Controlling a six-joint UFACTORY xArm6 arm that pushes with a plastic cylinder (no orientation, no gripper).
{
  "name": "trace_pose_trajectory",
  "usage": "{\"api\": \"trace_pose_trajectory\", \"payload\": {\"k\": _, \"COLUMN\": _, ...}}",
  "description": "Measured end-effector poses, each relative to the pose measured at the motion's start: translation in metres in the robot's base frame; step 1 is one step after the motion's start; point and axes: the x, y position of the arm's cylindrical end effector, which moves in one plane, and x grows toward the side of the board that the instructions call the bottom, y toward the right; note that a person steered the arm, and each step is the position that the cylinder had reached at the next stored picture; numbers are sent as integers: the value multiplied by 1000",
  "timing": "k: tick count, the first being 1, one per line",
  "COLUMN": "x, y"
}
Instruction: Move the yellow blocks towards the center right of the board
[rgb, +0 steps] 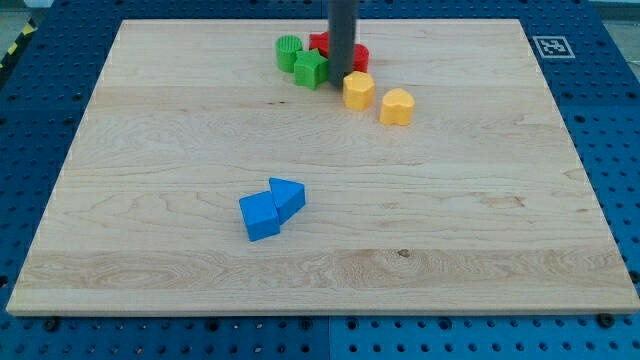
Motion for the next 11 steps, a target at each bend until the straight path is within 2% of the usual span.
{"api": "trace_pose_trajectory", "payload": {"k": 2, "x": 22, "y": 45}}
{"api": "trace_pose_trajectory", "payload": {"k": 3, "x": 29, "y": 45}}
{"api": "trace_pose_trajectory", "payload": {"k": 5, "x": 19, "y": -10}}
{"api": "trace_pose_trajectory", "payload": {"k": 6, "x": 28, "y": -20}}
{"api": "trace_pose_trajectory", "payload": {"k": 8, "x": 34, "y": 40}}
{"api": "trace_pose_trajectory", "payload": {"k": 10, "x": 45, "y": -4}}
{"api": "trace_pose_trajectory", "payload": {"k": 11, "x": 63, "y": 9}}
